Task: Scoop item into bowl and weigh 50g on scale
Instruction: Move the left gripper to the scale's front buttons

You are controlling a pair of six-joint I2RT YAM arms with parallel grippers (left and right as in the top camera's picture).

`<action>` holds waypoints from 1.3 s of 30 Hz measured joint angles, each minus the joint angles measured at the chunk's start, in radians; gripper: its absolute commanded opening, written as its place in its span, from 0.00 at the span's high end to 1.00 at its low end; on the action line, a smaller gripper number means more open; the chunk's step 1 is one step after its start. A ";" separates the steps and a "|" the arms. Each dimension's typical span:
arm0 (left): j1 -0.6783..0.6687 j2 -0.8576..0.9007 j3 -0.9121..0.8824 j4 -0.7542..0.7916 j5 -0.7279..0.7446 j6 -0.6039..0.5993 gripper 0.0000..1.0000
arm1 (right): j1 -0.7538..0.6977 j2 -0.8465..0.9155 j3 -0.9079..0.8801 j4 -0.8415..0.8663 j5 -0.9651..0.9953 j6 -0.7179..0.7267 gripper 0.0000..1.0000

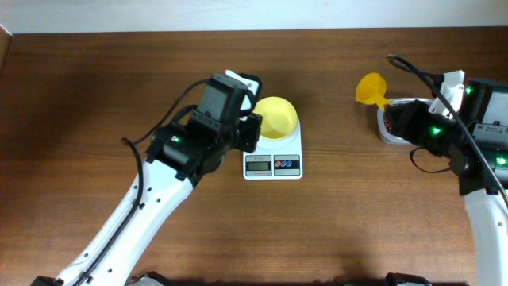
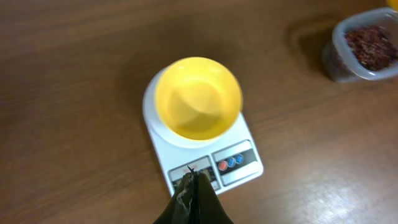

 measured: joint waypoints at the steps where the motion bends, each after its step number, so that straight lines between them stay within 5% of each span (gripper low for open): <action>1: -0.015 0.000 0.000 0.000 0.007 0.000 1.00 | 0.000 0.000 0.000 -0.002 0.000 0.000 0.96; 28: -0.070 -0.082 -0.099 -0.120 -0.008 0.000 1.00 | 0.000 0.000 0.000 -0.050 -0.002 -0.027 0.96; 39: -0.070 -0.080 -0.309 0.176 0.082 -0.030 1.00 | 0.000 0.000 0.000 -0.050 -0.002 -0.027 0.96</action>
